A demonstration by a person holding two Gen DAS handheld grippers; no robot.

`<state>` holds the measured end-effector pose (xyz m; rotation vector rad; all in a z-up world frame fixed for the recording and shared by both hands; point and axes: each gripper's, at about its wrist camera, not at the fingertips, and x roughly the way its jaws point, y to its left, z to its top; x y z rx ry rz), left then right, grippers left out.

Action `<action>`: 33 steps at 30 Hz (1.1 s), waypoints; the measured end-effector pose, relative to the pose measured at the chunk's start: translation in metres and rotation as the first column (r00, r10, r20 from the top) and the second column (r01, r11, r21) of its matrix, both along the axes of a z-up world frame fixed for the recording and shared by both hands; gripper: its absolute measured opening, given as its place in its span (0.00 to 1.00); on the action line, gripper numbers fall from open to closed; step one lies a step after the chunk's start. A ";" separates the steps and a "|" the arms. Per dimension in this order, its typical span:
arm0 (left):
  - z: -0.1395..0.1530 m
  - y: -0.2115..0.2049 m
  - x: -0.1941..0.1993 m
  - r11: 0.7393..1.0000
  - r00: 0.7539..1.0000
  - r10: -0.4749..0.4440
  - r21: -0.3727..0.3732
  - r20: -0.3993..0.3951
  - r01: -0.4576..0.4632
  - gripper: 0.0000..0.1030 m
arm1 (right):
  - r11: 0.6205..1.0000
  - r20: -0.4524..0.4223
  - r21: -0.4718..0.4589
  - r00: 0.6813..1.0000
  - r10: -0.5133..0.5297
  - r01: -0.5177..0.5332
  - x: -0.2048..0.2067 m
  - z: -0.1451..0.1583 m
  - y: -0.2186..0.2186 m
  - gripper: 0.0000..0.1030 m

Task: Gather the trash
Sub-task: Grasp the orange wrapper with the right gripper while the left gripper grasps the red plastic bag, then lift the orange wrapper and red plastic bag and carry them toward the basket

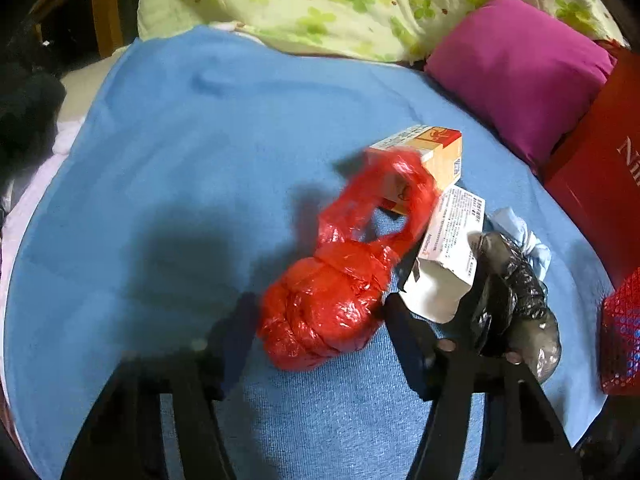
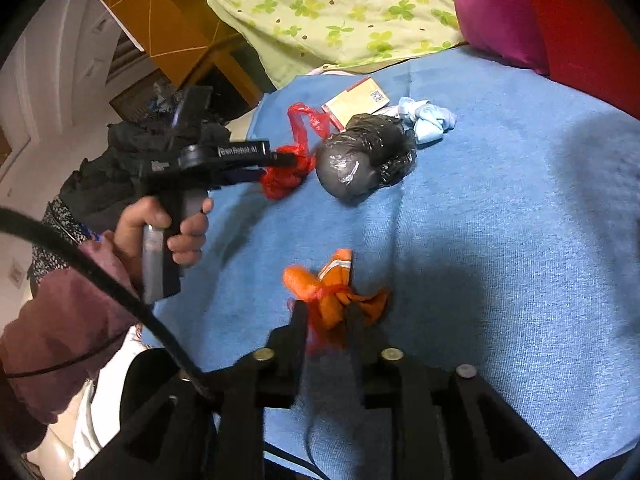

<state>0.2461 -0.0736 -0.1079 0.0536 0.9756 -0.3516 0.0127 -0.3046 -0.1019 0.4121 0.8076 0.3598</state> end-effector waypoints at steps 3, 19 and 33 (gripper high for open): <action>0.003 0.005 -0.012 1.000 1.000 -0.007 0.011 0.016 0.007 0.50 | 1.000 0.016 -0.003 1.000 -0.011 0.011 0.001 0.003 0.000 0.63; 0.028 0.056 -0.147 0.997 0.999 -0.050 -0.056 0.002 0.050 0.29 | 0.960 -0.052 -0.267 0.996 0.078 -0.089 0.017 0.007 0.049 0.29; 0.019 0.065 -0.145 0.999 0.999 -0.027 -0.032 0.022 0.027 0.65 | 0.964 -0.090 -0.243 0.992 0.088 -0.108 0.033 0.005 0.057 0.33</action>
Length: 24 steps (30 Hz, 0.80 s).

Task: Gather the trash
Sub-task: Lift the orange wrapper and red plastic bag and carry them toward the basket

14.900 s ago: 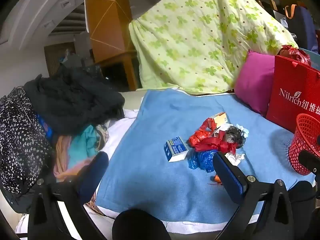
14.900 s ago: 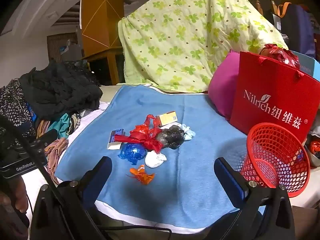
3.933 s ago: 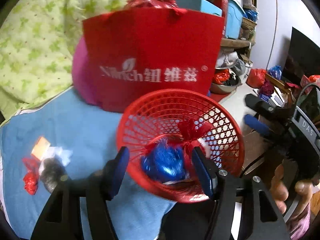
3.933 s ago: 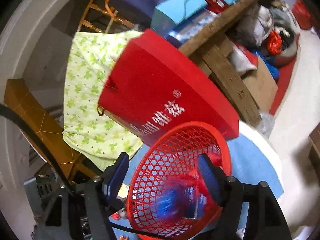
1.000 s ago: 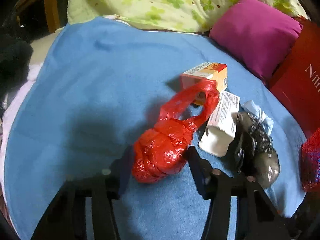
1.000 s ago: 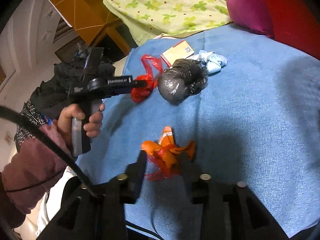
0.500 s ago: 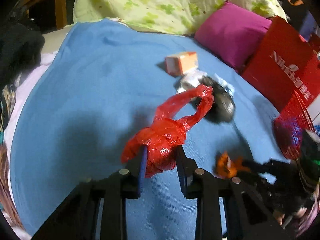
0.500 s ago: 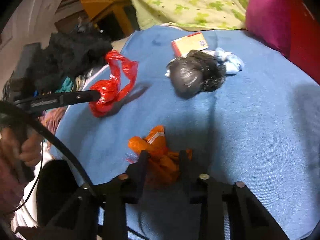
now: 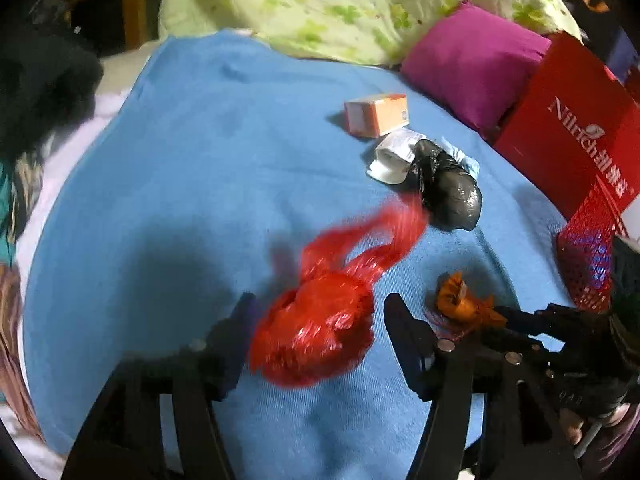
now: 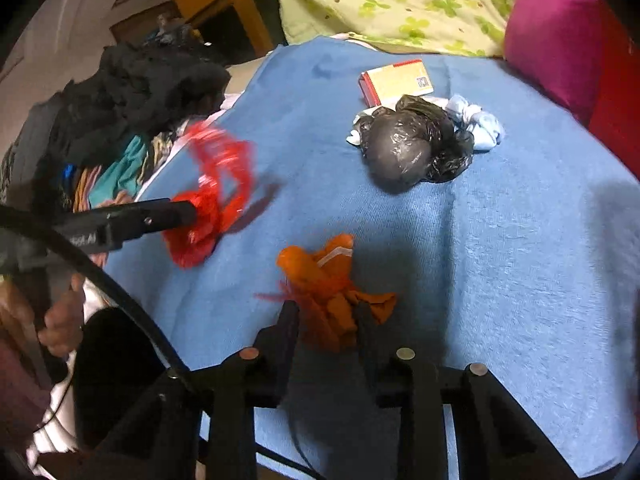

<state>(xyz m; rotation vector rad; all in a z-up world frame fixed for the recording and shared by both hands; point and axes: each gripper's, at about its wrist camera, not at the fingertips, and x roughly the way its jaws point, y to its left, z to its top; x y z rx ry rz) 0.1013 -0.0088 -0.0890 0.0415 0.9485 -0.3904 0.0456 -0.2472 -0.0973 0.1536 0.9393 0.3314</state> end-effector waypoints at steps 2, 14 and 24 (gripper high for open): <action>-0.007 -0.005 0.003 0.998 1.000 -0.007 0.056 0.004 0.007 0.66 | 1.000 -0.004 0.006 1.000 0.009 -0.009 0.004 -0.004 0.002 0.33; -0.004 0.002 -0.006 0.999 0.999 0.049 0.018 -0.010 -0.049 0.55 | 0.997 0.076 0.072 0.997 -0.022 0.016 -0.012 0.009 -0.005 0.13; 0.071 -0.030 -0.049 0.994 0.985 0.062 0.083 0.161 -0.076 0.55 | 0.986 0.221 0.149 0.969 -0.109 0.077 -0.056 0.071 -0.033 0.13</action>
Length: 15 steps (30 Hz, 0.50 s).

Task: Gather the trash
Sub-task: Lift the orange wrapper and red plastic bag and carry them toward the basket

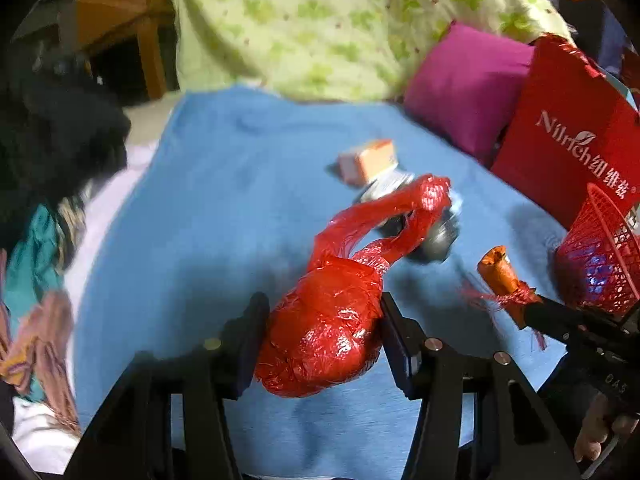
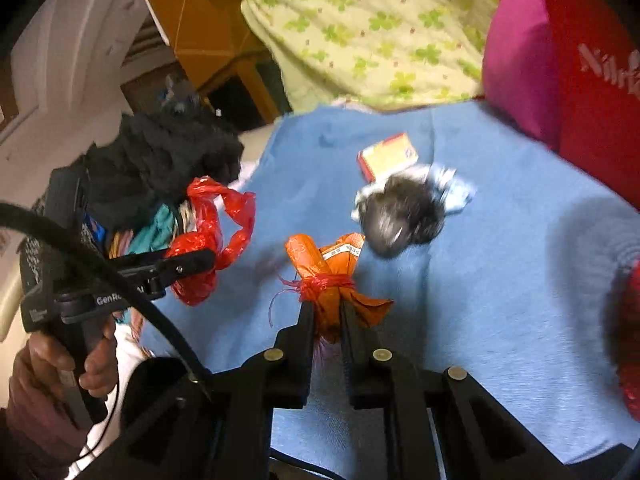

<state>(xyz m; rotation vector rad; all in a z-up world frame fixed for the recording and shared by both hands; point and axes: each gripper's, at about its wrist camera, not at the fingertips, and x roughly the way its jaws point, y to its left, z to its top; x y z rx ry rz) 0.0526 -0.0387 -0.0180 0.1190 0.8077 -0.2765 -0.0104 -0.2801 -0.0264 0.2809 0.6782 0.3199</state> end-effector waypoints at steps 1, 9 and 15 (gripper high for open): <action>0.007 -0.006 -0.005 1.000 1.000 0.000 0.012 0.020 -0.001 0.55 | 1.000 0.018 0.004 1.000 -0.010 0.010 -0.006 0.008 -0.004 0.13; 0.049 -0.039 -0.039 0.997 0.988 -0.001 0.073 0.154 -0.010 0.55 | 0.996 0.135 -0.003 0.987 -0.086 0.087 -0.052 0.058 -0.032 0.13; 0.067 -0.056 -0.057 0.995 0.978 -0.023 0.104 0.209 0.001 0.55 | 0.991 0.205 -0.016 0.970 -0.127 0.133 -0.080 0.085 -0.045 0.13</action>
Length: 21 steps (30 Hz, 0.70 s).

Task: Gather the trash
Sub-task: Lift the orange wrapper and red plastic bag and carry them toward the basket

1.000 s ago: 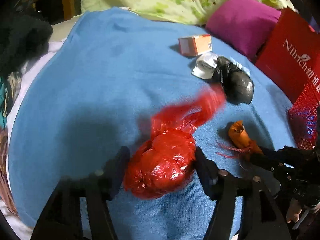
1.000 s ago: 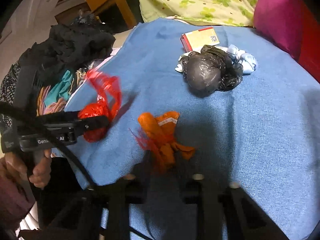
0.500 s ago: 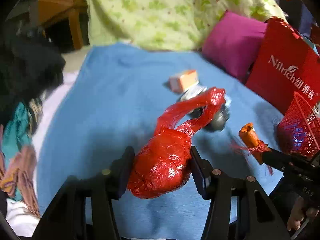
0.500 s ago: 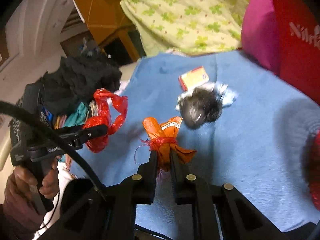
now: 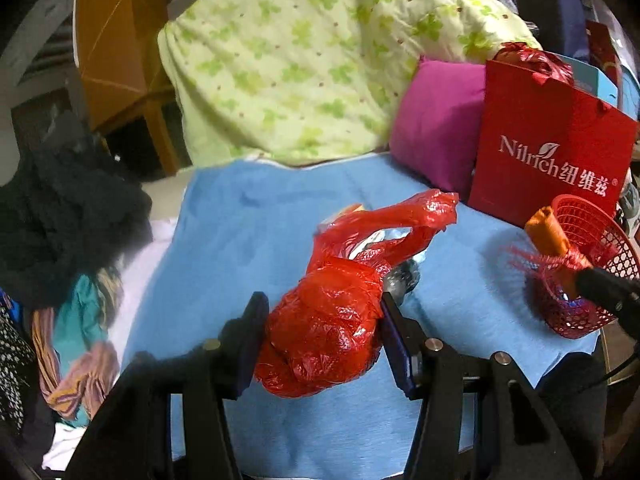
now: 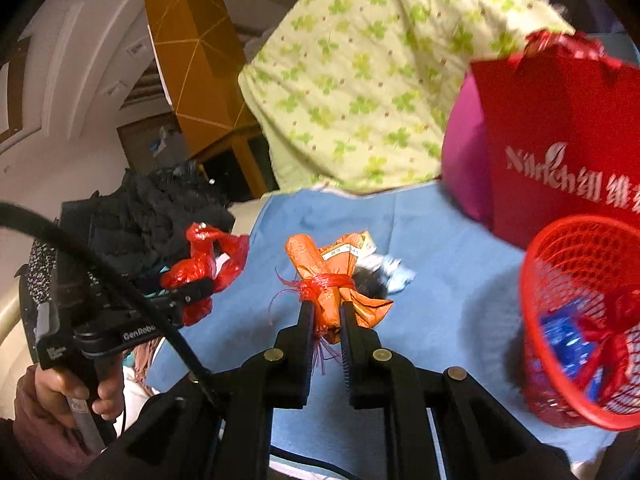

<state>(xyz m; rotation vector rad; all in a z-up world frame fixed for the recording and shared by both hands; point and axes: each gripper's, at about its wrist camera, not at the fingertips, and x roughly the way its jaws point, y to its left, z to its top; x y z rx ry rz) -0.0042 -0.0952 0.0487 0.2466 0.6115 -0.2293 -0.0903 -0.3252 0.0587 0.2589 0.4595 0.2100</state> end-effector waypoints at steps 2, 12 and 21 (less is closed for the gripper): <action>0.006 -0.006 -0.006 1.000 1.000 -0.007 0.004 0.015 0.007 0.55 | 1.000 0.017 -0.008 1.000 -0.011 0.012 -0.006 0.006 -0.003 0.13; 0.021 -0.030 -0.022 0.998 0.997 -0.052 0.019 0.052 0.051 0.55 | 0.998 0.076 -0.011 0.996 -0.053 0.054 -0.036 0.023 -0.018 0.13; 0.030 -0.047 -0.035 0.996 0.993 -0.079 0.039 0.085 0.075 0.55 | 0.995 0.113 0.007 0.988 -0.104 0.104 -0.055 0.030 -0.038 0.13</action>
